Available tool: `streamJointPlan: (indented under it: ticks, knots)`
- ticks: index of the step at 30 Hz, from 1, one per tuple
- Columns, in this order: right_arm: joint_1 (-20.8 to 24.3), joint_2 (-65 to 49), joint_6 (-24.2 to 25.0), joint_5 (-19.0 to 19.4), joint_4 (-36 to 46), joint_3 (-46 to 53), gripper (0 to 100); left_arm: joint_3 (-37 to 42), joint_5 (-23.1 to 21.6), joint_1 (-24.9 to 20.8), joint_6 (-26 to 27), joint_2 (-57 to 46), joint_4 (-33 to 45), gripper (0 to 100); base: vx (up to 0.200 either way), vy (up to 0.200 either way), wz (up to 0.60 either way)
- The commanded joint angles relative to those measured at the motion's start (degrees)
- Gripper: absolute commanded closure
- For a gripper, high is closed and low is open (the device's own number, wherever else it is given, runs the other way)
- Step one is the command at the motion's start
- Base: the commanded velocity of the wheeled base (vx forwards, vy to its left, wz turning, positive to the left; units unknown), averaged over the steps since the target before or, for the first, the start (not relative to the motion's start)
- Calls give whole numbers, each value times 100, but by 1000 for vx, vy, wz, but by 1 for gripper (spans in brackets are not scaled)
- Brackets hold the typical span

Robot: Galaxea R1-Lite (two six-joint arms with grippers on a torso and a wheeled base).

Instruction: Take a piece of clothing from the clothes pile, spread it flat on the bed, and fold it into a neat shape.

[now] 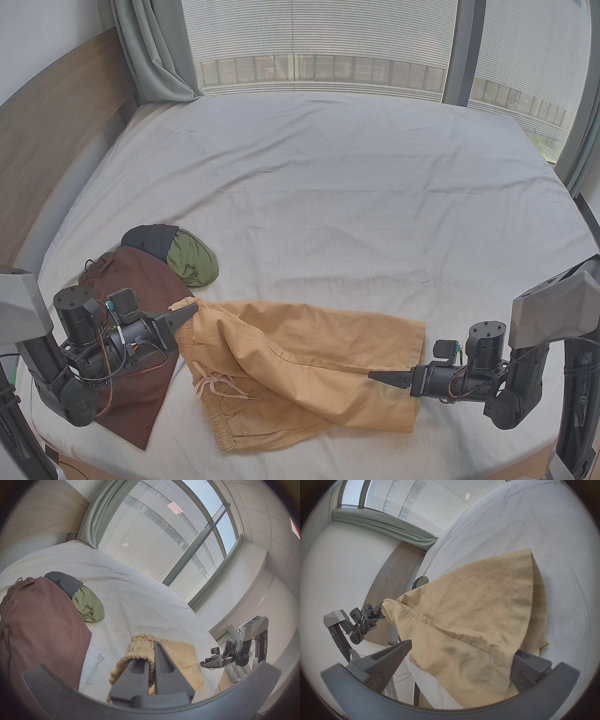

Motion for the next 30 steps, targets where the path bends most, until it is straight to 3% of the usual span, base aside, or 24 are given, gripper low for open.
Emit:
streamJointPlan:
  ticks: [1,2,18,30]
  knots:
    - [40,-5,22,0,-4,-37,0,-7,-2,-2,-1,9,-8,100,0,0,0]
    - [40,-5,22,0,-4,-37,100,-7,-2,-2,-1,18,-8,100,0,0,0]
    - [-110,-400,22,-26,-13,-2,100,-262,-45,16,-27,35,-8,100,0,0,0]
    - [-215,-1455,22,-26,-4,-29,100,-570,-880,288,105,-44,-8,100,0,0,0]
